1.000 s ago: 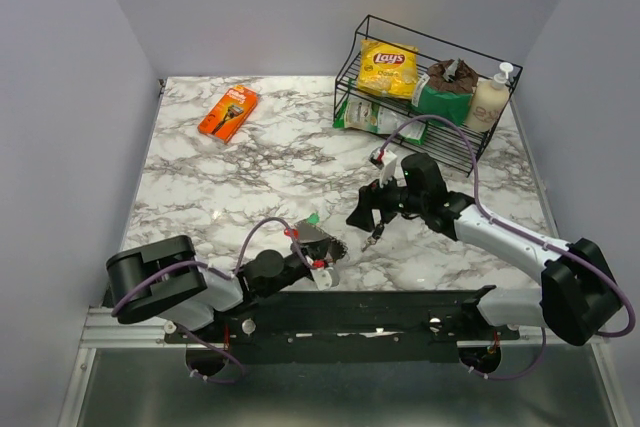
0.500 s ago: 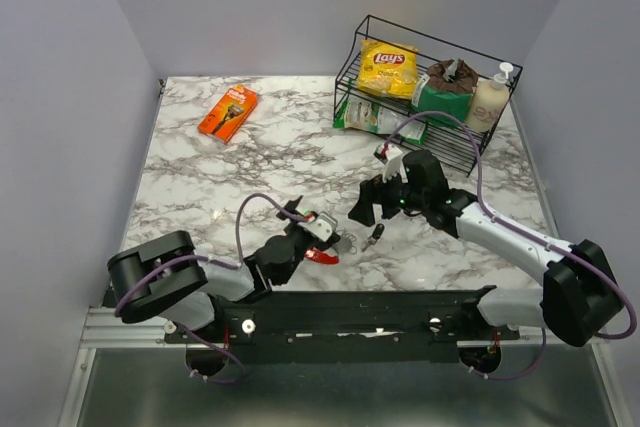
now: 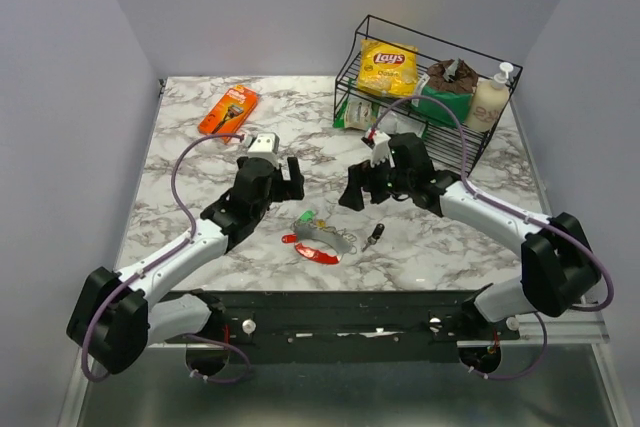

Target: Put the keys on the keyring

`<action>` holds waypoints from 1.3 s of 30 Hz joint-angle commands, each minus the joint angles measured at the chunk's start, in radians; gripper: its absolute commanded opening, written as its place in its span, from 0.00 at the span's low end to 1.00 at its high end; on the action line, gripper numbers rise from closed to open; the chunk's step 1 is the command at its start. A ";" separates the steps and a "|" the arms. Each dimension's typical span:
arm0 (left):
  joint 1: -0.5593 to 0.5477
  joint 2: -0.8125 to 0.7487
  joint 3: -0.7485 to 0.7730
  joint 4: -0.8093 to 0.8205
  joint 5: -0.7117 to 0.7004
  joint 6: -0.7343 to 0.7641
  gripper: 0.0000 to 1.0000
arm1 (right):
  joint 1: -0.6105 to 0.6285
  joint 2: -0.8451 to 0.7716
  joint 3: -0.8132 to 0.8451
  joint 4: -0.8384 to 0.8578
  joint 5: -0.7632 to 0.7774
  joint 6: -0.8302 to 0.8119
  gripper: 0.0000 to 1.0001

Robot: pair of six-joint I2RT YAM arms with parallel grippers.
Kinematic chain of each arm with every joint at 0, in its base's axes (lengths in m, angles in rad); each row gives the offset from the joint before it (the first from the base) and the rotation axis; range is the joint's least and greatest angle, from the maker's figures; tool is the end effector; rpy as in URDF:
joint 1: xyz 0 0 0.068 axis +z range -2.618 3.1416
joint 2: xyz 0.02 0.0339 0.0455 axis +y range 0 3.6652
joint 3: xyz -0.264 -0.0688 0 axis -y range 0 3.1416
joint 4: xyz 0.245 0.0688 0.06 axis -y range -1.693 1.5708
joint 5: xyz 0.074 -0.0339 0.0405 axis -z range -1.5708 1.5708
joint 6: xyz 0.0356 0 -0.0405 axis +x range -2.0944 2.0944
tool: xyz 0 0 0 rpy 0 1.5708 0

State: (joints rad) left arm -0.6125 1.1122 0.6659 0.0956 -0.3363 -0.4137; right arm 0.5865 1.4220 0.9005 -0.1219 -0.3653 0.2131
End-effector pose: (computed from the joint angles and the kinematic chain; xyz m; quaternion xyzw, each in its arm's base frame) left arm 0.2122 -0.1347 0.2616 -0.0152 0.8136 -0.1578 0.5594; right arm 0.2503 0.1816 0.2402 -0.2431 0.8492 0.3208 0.3419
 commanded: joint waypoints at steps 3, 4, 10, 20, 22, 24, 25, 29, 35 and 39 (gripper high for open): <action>0.134 -0.003 -0.164 -0.136 0.506 -0.224 0.99 | -0.007 0.118 0.077 -0.044 -0.076 0.019 1.00; 0.146 -0.009 -0.187 -0.101 0.535 -0.238 0.98 | -0.007 0.132 0.089 -0.048 -0.083 0.023 1.00; 0.204 0.015 -0.276 -0.005 0.655 -0.303 0.80 | -0.007 0.172 0.103 -0.050 -0.107 0.032 0.99; 0.211 0.089 -0.312 0.096 0.714 -0.317 0.53 | -0.005 0.190 0.107 -0.055 -0.133 0.039 0.96; 0.211 0.109 -0.307 0.089 0.703 -0.303 0.49 | -0.005 0.187 0.104 -0.055 -0.133 0.039 0.96; 0.211 0.126 -0.301 0.081 0.688 -0.287 0.44 | -0.007 0.187 0.106 -0.055 -0.135 0.037 0.96; 0.211 0.132 -0.301 0.075 0.678 -0.284 0.43 | -0.007 0.187 0.104 -0.055 -0.133 0.037 0.96; 0.211 0.141 -0.299 0.050 0.632 -0.266 0.44 | -0.007 0.184 0.103 -0.056 -0.138 0.034 0.95; 0.211 0.136 -0.322 0.107 0.617 -0.266 0.43 | -0.007 0.183 0.098 -0.056 -0.141 0.031 0.95; 0.211 0.181 -0.331 0.164 0.625 -0.269 0.31 | -0.007 0.178 0.097 -0.056 -0.142 0.029 0.95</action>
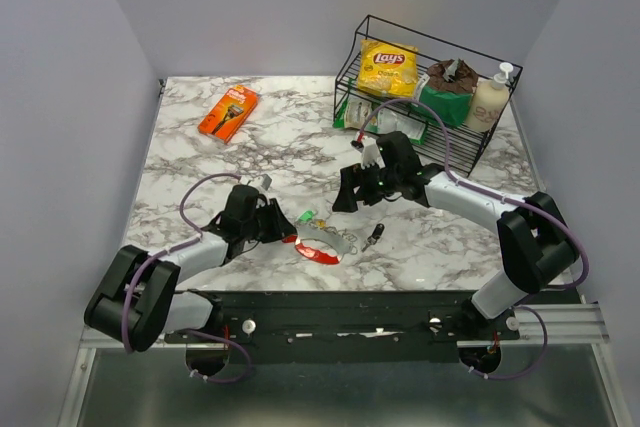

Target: Put the keys on the keyring

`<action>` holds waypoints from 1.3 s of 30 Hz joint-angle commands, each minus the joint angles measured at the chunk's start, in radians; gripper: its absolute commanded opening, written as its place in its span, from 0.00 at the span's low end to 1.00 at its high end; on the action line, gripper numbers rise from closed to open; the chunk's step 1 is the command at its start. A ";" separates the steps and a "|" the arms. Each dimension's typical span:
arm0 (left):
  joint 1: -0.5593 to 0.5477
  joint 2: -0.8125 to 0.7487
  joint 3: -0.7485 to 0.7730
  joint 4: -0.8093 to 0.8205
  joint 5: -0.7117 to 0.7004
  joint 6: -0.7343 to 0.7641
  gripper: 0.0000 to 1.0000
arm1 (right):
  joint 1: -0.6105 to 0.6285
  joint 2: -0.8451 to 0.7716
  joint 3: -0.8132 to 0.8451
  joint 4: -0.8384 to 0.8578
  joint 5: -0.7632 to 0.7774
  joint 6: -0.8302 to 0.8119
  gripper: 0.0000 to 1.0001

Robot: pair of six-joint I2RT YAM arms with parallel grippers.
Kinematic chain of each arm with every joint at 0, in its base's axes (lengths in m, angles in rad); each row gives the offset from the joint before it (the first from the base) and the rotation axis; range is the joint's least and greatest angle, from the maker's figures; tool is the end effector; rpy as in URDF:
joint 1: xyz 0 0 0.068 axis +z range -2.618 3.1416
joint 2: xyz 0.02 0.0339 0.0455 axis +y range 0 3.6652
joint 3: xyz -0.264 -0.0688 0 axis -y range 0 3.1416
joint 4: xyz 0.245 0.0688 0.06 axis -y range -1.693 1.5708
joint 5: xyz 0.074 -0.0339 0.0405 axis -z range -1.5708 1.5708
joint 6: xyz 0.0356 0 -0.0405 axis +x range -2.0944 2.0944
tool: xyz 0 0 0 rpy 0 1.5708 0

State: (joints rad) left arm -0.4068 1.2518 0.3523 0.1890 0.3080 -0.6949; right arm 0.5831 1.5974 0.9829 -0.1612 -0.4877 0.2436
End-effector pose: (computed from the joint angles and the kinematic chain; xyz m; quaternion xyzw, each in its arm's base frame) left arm 0.1963 -0.0963 0.1393 -0.0656 0.8980 -0.3345 0.2781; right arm 0.2722 0.1995 0.2113 -0.2433 0.8661 0.3548 0.2546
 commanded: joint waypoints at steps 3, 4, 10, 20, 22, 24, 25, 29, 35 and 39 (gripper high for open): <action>0.005 0.067 -0.006 0.089 -0.013 0.006 0.26 | -0.003 0.001 0.013 -0.018 -0.025 -0.004 0.95; 0.005 0.069 -0.004 0.095 -0.017 0.006 0.27 | -0.003 -0.001 0.013 -0.018 -0.025 -0.006 0.95; 0.005 0.063 0.005 0.096 -0.038 0.015 0.07 | -0.003 -0.004 0.011 -0.020 -0.029 -0.009 0.95; 0.003 -0.159 0.045 -0.074 -0.106 0.115 0.00 | -0.003 -0.043 0.022 -0.014 -0.098 -0.056 0.95; 0.002 -0.209 0.065 -0.112 -0.110 0.133 0.00 | -0.003 -0.057 0.020 0.002 -0.127 -0.073 0.95; 0.000 -0.239 0.086 -0.137 -0.121 0.155 0.00 | -0.003 -0.080 0.016 0.015 -0.161 -0.087 0.95; -0.003 -0.244 0.099 -0.175 -0.142 0.158 0.00 | -0.003 -0.088 0.011 0.029 -0.172 -0.093 0.95; -0.012 -0.236 0.181 -0.284 -0.178 0.228 0.00 | -0.005 -0.117 0.005 0.058 -0.216 -0.112 0.95; -0.044 -0.262 0.257 -0.329 -0.146 0.374 0.00 | -0.003 -0.146 0.005 0.129 -0.298 -0.127 0.95; -0.089 -0.333 0.284 -0.336 -0.127 0.489 0.00 | -0.003 -0.159 0.016 0.150 -0.362 -0.155 0.95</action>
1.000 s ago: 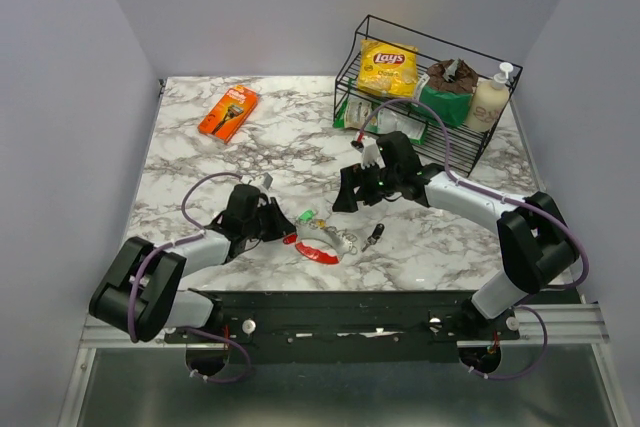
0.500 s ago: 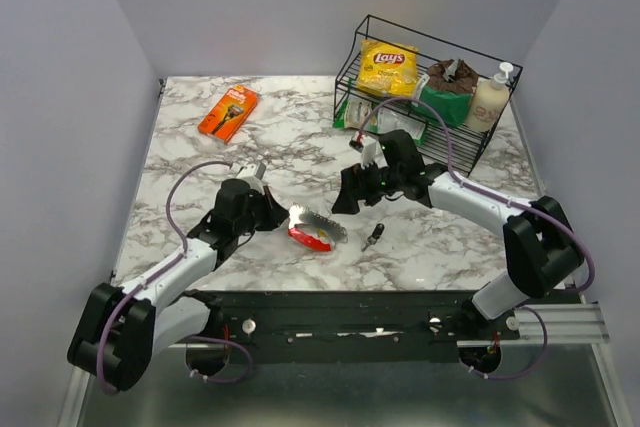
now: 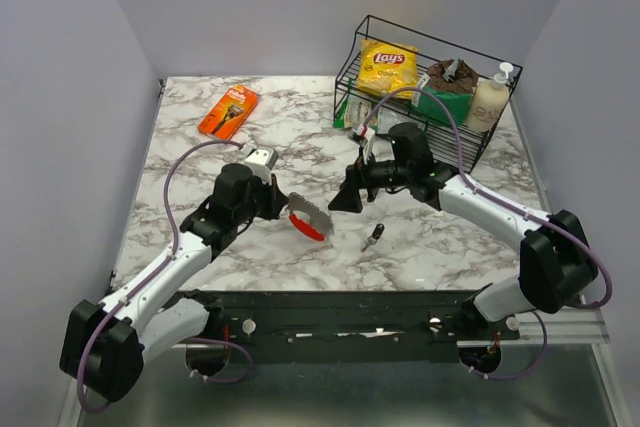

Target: Put the keys on the keyring

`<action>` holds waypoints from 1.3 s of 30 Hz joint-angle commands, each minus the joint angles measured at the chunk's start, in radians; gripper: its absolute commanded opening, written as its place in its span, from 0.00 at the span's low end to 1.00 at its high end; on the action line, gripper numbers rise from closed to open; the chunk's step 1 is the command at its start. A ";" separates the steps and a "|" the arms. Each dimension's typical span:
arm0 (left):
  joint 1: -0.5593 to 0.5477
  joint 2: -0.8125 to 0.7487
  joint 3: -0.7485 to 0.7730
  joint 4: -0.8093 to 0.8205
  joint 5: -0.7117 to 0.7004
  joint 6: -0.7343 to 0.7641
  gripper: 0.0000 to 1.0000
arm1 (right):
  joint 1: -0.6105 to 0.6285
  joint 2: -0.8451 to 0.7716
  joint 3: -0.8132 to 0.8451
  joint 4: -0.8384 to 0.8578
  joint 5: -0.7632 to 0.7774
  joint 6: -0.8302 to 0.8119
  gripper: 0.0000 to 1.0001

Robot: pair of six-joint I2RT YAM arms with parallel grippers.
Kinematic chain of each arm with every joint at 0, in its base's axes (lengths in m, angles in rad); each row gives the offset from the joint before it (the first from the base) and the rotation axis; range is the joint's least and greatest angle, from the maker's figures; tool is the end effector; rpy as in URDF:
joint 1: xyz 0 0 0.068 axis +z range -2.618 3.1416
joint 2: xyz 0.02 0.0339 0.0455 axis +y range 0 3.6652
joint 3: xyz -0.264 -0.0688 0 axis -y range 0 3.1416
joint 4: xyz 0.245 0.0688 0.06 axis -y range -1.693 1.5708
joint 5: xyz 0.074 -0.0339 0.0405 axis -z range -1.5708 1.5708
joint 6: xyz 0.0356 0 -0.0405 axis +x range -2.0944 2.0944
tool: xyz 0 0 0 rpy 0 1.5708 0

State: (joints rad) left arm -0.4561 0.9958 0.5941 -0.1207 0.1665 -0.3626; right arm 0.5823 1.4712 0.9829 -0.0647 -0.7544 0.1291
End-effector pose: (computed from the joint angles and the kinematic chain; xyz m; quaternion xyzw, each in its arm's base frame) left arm 0.1949 -0.1022 0.2400 0.0819 0.8598 -0.2646 0.4289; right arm 0.2566 0.1982 0.2618 -0.3573 0.7508 0.4593 0.3126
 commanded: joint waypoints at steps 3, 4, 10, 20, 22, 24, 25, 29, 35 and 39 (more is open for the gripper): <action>-0.061 -0.129 0.047 -0.027 0.019 0.252 0.00 | -0.002 -0.051 0.019 0.092 -0.123 -0.048 0.95; -0.065 -0.140 0.047 -0.027 0.043 0.276 0.00 | -0.002 -0.057 0.020 0.112 -0.131 -0.051 0.95; -0.104 -0.190 0.055 -0.030 0.154 0.454 0.00 | -0.002 -0.069 0.031 0.184 -0.198 -0.036 0.94; -0.139 -0.252 0.026 0.072 0.248 0.453 0.00 | 0.002 -0.063 0.030 0.285 -0.287 0.012 0.81; -0.141 -0.250 0.024 0.081 0.226 0.418 0.00 | 0.007 -0.063 0.030 0.287 -0.296 0.021 0.74; -0.142 -0.235 0.032 0.085 0.190 0.336 0.00 | 0.013 -0.063 0.031 0.286 -0.298 0.023 0.71; -0.142 -0.227 0.041 0.087 0.186 0.323 0.00 | 0.016 -0.064 0.025 0.284 -0.298 0.023 0.71; -0.144 -0.197 0.039 0.116 0.241 0.294 0.00 | 0.039 -0.069 0.022 0.261 -0.269 0.007 0.72; -0.145 -0.157 0.084 0.023 0.098 0.252 0.00 | 0.059 -0.060 0.037 0.177 -0.162 -0.037 0.74; -0.145 -0.103 0.171 -0.132 -0.021 0.219 0.00 | 0.067 -0.037 0.028 0.164 -0.096 -0.051 0.79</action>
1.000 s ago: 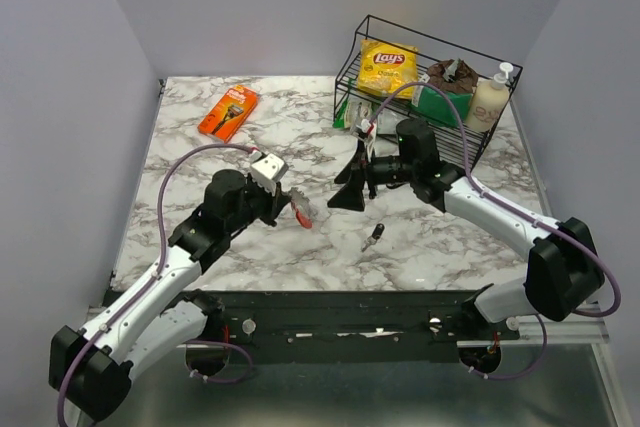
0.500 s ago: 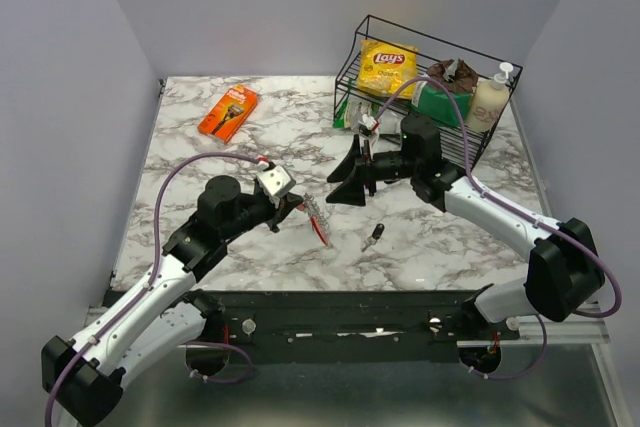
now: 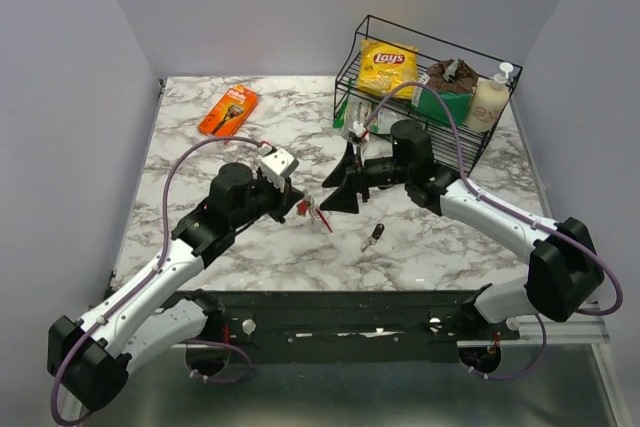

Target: Put the keys on the keyring

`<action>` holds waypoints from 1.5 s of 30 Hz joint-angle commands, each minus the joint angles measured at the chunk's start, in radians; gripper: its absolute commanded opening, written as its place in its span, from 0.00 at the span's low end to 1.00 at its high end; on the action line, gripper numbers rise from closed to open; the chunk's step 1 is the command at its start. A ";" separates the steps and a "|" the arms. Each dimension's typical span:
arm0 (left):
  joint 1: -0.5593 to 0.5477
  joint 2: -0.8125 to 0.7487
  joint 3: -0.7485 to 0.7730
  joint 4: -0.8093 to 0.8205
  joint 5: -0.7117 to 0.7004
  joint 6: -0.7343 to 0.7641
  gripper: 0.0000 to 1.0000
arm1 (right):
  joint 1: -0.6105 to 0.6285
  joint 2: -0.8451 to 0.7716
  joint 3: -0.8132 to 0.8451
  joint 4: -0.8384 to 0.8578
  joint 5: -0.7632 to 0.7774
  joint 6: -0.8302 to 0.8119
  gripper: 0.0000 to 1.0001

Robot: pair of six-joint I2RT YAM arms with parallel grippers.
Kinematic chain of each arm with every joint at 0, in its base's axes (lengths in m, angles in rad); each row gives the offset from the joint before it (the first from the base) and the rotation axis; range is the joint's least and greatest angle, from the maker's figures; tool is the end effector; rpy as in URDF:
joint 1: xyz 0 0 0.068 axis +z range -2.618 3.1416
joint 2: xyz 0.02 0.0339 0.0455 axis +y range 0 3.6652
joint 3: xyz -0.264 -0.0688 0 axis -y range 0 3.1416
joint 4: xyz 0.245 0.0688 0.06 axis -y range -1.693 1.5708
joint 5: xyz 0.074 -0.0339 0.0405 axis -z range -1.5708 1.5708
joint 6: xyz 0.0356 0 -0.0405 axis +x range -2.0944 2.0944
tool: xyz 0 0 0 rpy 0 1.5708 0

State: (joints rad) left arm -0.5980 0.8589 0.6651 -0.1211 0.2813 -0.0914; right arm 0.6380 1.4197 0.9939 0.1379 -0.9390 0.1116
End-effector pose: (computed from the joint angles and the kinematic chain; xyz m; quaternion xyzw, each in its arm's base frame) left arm 0.1617 -0.1221 0.2916 0.2805 0.7550 -0.3033 0.5091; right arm 0.2394 0.2132 0.3010 -0.4473 0.6195 0.5327 0.3639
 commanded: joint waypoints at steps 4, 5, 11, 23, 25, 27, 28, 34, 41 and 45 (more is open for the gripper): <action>-0.003 0.100 0.188 -0.236 -0.143 -0.120 0.00 | 0.032 0.044 0.012 -0.044 0.141 -0.056 0.86; -0.003 0.107 0.195 -0.258 -0.139 -0.125 0.00 | 0.049 0.047 0.011 -0.046 0.149 -0.061 0.87; -0.003 0.118 0.205 -0.241 -0.154 -0.189 0.00 | 0.098 0.059 -0.014 -0.041 0.241 -0.070 0.93; -0.003 0.388 0.171 -0.056 -0.208 -0.281 0.00 | 0.104 0.009 -0.087 -0.063 0.497 0.002 0.93; -0.003 0.474 0.197 -0.028 -0.200 -0.292 0.00 | 0.104 -0.010 -0.104 -0.070 0.546 0.016 0.93; -0.003 0.528 0.217 0.011 -0.197 -0.292 0.00 | 0.103 -0.034 -0.113 -0.081 0.577 0.020 0.93; -0.003 0.576 0.234 0.024 -0.205 -0.295 0.00 | 0.103 -0.039 -0.118 -0.086 0.604 0.022 0.94; 0.013 0.805 0.367 0.048 -0.183 -0.286 0.00 | 0.095 -0.073 -0.153 -0.120 0.687 0.034 0.95; 0.029 0.959 0.479 -0.009 -0.074 -0.297 0.00 | 0.075 -0.102 -0.179 -0.132 0.733 0.051 0.98; 0.046 0.902 0.438 0.018 -0.117 -0.297 0.03 | 0.066 -0.097 -0.176 -0.132 0.737 0.054 0.98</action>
State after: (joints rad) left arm -0.5686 1.8191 1.1133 -0.1146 0.1574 -0.3763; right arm 0.7132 1.3384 0.8249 0.0219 -0.2447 0.1566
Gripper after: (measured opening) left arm 0.007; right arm 0.982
